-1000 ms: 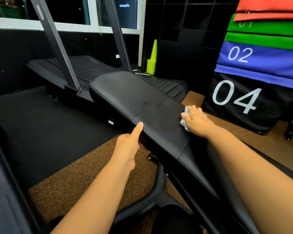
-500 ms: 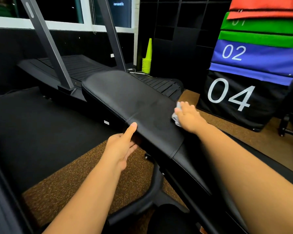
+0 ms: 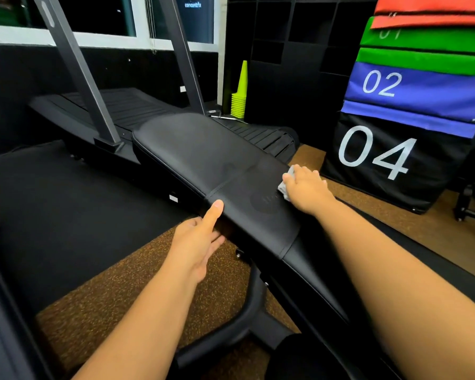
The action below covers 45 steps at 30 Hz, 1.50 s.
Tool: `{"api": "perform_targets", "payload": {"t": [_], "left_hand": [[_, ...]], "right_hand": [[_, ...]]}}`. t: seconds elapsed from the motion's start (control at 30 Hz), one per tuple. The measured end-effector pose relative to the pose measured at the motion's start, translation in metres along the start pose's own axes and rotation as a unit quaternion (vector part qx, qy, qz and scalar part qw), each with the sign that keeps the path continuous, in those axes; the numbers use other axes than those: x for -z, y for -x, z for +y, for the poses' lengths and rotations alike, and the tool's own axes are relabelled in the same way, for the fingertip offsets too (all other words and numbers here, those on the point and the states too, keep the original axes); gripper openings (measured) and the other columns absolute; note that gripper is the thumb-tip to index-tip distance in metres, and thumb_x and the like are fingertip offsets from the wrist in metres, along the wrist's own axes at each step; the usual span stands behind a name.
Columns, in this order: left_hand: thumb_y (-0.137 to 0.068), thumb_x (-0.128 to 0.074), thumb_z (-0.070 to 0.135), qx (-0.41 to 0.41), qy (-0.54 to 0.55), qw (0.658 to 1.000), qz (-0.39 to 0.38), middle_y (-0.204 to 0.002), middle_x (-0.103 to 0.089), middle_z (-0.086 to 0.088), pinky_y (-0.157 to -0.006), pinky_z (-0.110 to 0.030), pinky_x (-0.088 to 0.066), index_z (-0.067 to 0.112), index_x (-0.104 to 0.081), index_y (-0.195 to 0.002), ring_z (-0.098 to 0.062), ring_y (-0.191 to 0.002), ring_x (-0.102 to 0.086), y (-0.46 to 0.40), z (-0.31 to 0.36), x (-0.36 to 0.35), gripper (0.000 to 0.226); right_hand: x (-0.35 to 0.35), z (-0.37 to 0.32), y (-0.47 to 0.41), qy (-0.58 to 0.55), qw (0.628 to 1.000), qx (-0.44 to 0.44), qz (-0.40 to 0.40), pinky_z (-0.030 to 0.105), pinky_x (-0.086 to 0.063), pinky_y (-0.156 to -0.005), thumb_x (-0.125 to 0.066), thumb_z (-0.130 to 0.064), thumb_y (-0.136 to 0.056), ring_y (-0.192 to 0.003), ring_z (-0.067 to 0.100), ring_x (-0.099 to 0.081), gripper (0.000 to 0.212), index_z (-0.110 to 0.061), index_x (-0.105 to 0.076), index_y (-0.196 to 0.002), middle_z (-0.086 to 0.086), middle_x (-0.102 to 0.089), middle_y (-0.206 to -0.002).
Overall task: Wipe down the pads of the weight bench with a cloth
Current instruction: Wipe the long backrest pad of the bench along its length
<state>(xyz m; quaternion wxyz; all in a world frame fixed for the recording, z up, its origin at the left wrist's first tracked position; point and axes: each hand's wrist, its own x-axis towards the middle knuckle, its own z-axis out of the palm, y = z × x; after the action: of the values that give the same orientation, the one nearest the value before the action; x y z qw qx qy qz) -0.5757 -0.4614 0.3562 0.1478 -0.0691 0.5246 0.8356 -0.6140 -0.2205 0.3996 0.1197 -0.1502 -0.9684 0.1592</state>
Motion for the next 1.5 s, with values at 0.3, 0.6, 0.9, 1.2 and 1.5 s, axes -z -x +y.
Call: {"api": "perform_targets", "payload": {"t": [0.3, 0.6, 0.9, 1.2, 1.5], "left_hand": [[-0.075, -0.080, 0.040, 0.009, -0.010, 1.000, -0.001, -0.123, -0.065, -0.014, -0.100, -0.039, -0.051, -0.002, -0.046, -0.136, -0.022, -0.110, -0.065, -0.005, 0.000, 0.003, 0.082], [-0.077, -0.077, 0.041, 0.001, -0.004, 1.000, 0.005, -0.108, -0.073, -0.010, -0.094, -0.035, -0.053, 0.001, -0.057, -0.122, -0.019, -0.101, -0.070, -0.003, -0.008, -0.001, 0.063], [-0.084, -0.069, 0.030, 0.073, 0.044, 0.995, -0.050, -0.114, -0.066, -0.013, -0.096, -0.033, -0.050, 0.004, -0.062, -0.111, -0.023, -0.104, -0.064, 0.004, -0.003, 0.018, 0.038], [-0.099, -0.051, 0.034, 0.075, 0.032, 0.997, 0.001, -0.120, -0.064, -0.007, -0.094, -0.035, -0.047, 0.011, -0.056, -0.127, -0.020, -0.110, -0.061, 0.005, 0.008, 0.069, 0.036], [-0.101, -0.045, 0.024, -0.045, 0.028, 0.987, 0.153, -0.110, -0.064, -0.003, -0.083, -0.029, -0.050, 0.012, -0.057, -0.122, -0.014, -0.102, -0.062, 0.004, 0.013, 0.050, 0.027]], "right_hand": [[-0.005, -0.006, -0.040, 0.074, 0.992, -0.085, -0.058, 0.051, -0.037, -0.093, -0.024, -0.043, -0.091, -0.116, 0.042, -0.047, 0.050, -0.014, -0.047, -0.125, 0.016, -0.050, -0.128], [-0.017, -0.056, 0.076, 0.033, 0.980, 0.189, -0.050, 0.051, -0.029, -0.106, -0.003, -0.060, -0.088, -0.132, 0.034, -0.025, 0.077, -0.014, -0.023, -0.146, 0.010, -0.027, -0.146], [-0.015, -0.102, 0.026, 0.046, 0.976, 0.208, -0.045, 0.049, -0.033, -0.095, -0.004, -0.057, -0.084, -0.103, 0.026, -0.029, 0.067, -0.011, -0.040, -0.118, 0.004, -0.036, -0.114], [-0.008, -0.097, 0.090, 0.094, 0.942, 0.307, -0.101, 0.036, 0.005, -0.119, -0.027, -0.029, -0.094, -0.148, 0.026, 0.016, 0.071, -0.014, 0.011, -0.153, 0.006, 0.012, -0.161], [-0.049, -0.178, 0.043, 0.166, 0.935, 0.312, 0.026, 0.052, -0.020, -0.115, -0.047, -0.027, -0.094, -0.142, 0.045, -0.012, 0.073, -0.001, -0.009, -0.150, 0.024, -0.011, -0.156]]}}
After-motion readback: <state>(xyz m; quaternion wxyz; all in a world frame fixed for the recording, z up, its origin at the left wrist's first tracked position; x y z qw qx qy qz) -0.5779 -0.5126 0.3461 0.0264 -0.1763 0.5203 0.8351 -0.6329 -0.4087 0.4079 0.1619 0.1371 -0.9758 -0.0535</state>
